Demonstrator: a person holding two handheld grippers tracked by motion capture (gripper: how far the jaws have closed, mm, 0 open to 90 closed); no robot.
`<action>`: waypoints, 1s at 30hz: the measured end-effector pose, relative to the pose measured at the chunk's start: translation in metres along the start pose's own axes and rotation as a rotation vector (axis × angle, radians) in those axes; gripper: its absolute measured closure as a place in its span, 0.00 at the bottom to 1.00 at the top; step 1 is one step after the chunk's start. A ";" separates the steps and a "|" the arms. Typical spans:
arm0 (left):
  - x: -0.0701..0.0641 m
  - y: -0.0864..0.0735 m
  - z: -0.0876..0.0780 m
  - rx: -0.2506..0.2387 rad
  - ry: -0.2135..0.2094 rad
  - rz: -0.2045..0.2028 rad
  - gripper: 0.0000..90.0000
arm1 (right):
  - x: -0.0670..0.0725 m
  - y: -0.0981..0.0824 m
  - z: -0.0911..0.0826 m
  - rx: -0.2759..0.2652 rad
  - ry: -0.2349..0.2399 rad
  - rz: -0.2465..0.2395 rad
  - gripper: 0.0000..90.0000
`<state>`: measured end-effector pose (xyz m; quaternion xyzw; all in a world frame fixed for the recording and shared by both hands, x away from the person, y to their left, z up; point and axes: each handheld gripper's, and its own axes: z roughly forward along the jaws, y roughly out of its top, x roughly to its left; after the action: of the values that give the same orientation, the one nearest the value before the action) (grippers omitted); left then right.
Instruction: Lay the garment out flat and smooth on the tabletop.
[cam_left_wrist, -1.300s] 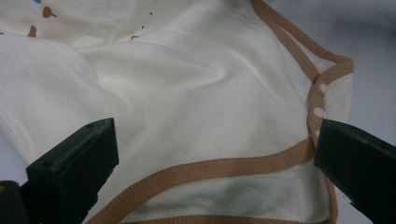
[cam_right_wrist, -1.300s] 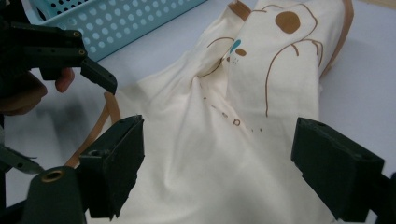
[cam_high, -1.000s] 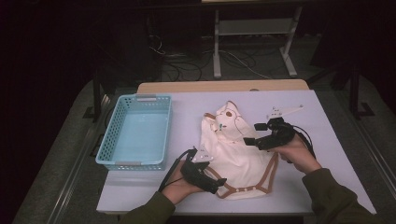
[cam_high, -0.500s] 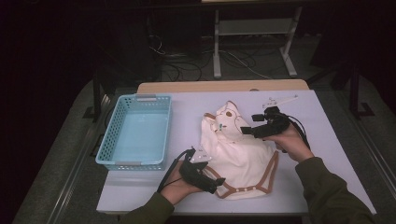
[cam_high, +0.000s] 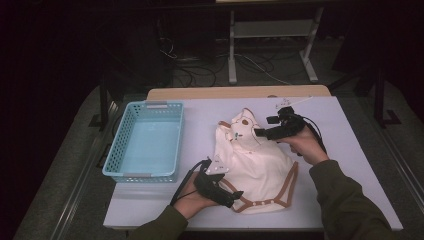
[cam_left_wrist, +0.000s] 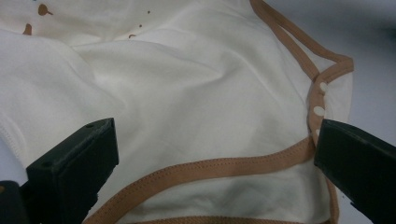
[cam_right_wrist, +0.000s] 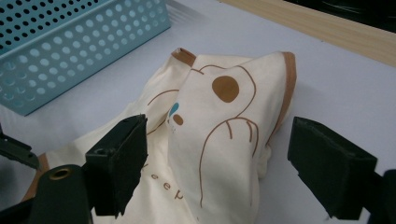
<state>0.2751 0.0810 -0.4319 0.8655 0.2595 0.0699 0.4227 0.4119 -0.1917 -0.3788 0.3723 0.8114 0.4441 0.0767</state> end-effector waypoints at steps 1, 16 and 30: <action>0.000 0.000 0.000 0.002 0.002 0.001 0.00 | -0.001 0.001 0.001 -0.002 0.001 0.005 0.22; 0.002 0.001 -0.001 -0.029 0.000 -0.033 0.00 | -0.028 0.022 0.014 0.023 -0.061 0.048 0.34; 0.004 0.000 -0.003 -0.018 -0.004 -0.028 0.00 | -0.034 0.012 0.039 0.111 -0.012 0.059 0.41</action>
<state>0.2777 0.0848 -0.4306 0.8580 0.2700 0.0647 0.4321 0.4600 -0.1845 -0.3993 0.4025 0.8228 0.3985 0.0474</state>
